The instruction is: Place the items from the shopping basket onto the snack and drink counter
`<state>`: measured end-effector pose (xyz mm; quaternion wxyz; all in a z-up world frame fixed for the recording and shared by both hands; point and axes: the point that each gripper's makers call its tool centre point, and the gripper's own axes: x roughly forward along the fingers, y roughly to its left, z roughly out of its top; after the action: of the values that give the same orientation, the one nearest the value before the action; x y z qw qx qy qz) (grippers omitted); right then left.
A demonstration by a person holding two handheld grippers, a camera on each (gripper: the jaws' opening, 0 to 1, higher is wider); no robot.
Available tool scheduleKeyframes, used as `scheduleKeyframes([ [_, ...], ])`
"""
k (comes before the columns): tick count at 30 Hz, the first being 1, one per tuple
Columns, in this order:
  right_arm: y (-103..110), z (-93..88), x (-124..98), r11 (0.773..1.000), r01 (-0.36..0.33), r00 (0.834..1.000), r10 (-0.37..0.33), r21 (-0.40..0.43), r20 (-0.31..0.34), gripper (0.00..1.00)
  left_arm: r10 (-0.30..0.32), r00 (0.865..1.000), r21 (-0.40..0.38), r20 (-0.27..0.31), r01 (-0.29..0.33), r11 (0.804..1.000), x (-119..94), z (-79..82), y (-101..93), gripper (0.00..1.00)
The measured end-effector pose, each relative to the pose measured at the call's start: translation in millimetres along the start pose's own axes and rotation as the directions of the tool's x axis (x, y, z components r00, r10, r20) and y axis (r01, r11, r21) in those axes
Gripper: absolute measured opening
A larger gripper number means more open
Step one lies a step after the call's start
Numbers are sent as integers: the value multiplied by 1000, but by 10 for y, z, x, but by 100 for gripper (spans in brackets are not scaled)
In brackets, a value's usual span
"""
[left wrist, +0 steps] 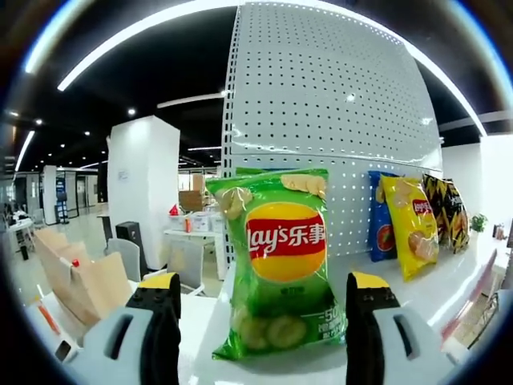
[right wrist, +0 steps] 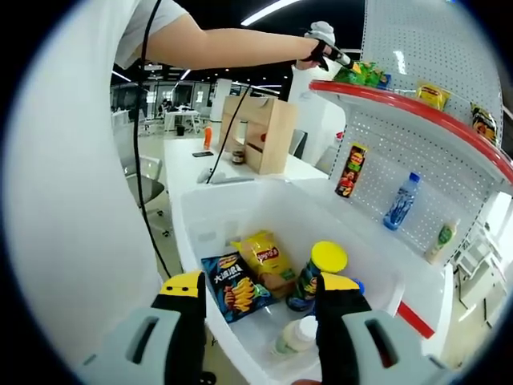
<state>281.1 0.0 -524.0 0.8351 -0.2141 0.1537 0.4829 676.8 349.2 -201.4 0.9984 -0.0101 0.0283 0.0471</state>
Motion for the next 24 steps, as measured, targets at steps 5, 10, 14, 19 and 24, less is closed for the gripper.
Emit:
scheduleKeyframes([
  [5,59,-7,-38,1000,-8,1000,8,2,6,55,-6,1000,8,-8,6,1000,-84,-29,-16,85],
  [10,113,-5,-74,1000,-11,1000,11,-4,8,55,-11,1000,-5,1,11,1000,-192,15,-2,86],
  [14,155,11,-109,1000,-15,1000,15,-15,12,55,-17,1000,5,2,17,1000,-300,36,-19,86],
  [19,227,3,-160,1000,-18,1000,19,-20,14,55,-35,999,11,7,35,999,-444,38,-38,85],
  [24,315,-4,-216,999,-27,999,27,-19,21,55,-48,999,19,-20,49,999,-620,-90,27,84],
])
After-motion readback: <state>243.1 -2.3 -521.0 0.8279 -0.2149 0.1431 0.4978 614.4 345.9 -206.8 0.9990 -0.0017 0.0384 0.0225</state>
